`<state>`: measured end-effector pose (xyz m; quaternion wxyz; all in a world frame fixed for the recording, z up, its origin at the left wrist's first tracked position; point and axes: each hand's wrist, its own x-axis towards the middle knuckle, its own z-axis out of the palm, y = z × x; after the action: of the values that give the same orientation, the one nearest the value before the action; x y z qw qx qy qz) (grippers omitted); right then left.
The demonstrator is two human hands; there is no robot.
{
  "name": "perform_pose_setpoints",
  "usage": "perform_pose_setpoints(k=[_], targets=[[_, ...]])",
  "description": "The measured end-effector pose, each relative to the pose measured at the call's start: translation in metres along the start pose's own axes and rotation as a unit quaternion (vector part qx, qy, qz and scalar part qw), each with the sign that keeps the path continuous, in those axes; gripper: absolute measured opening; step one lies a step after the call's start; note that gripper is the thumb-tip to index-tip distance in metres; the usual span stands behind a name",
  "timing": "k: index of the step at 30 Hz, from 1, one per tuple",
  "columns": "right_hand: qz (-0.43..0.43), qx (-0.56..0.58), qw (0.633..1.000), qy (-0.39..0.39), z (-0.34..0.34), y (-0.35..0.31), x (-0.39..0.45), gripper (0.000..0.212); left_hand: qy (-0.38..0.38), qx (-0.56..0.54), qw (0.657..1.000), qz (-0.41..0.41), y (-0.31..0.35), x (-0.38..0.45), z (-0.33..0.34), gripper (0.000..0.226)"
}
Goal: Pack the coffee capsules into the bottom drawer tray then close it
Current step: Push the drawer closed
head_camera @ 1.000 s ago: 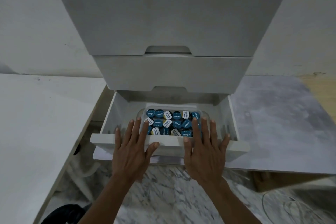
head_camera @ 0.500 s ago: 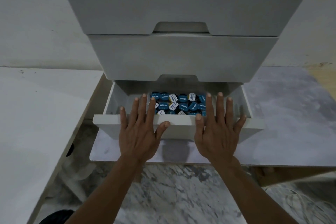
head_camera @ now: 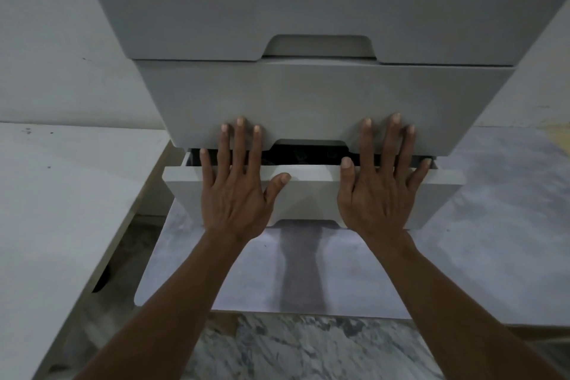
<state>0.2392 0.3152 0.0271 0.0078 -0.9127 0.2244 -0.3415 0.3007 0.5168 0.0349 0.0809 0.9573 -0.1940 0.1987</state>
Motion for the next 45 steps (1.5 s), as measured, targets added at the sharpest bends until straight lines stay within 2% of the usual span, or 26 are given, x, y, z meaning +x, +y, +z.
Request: perform_pose_setpoints(k=[14, 23, 29, 39, 45], targets=[[0.004, 0.046, 0.987, 0.156, 0.044, -0.005, 0.020, 0.060, 0.161, 0.030, 0.986, -0.018, 0.006, 0.024, 0.038, 0.081], [0.036, 0.043, 0.996, 0.076, 0.030, -0.011, 0.019, 0.078, 0.181, 0.017, 0.982, -0.046, 0.011, 0.026, 0.041, 0.074], [0.022, 0.041, 0.998, 0.048, 0.021, -0.008, 0.011, 0.080, 0.152, -0.006, 0.987, -0.055, 0.016, 0.018, 0.037, 0.070], [0.038, 0.046, 0.995, 0.074, 0.031, -0.011, 0.017, 0.080, 0.203, -0.015, 0.978, -0.051, 0.013, 0.027, 0.048, 0.064], [0.045, 0.057, 0.994, 0.080, 0.039, -0.014, 0.020, 0.076, 0.205, -0.047, 0.976, -0.063, 0.016, 0.037, 0.055, 0.068]])
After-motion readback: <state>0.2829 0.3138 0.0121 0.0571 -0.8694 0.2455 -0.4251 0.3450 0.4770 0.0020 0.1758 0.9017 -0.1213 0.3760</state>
